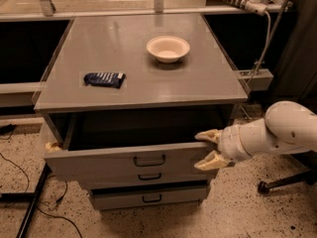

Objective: Open top drawer

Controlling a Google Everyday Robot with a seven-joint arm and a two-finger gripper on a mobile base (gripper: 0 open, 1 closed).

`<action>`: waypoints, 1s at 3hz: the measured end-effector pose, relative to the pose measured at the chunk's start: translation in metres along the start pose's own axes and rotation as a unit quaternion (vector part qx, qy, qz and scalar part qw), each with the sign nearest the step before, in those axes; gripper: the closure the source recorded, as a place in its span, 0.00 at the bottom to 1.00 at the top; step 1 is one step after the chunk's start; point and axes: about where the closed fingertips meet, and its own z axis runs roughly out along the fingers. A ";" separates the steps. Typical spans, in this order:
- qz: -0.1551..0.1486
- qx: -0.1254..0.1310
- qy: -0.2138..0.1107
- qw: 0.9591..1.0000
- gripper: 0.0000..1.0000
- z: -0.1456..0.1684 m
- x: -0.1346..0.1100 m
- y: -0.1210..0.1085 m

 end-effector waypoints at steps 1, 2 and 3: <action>0.000 0.000 0.000 1.000 0.60 -0.001 -0.001 0.000; -0.008 -0.015 -0.010 1.000 0.85 -0.009 -0.013 0.020; -0.008 -0.015 -0.010 1.000 1.00 -0.012 -0.015 0.020</action>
Offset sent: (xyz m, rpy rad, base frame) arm -0.2286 -0.0814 -0.0263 0.0367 0.1859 0.0594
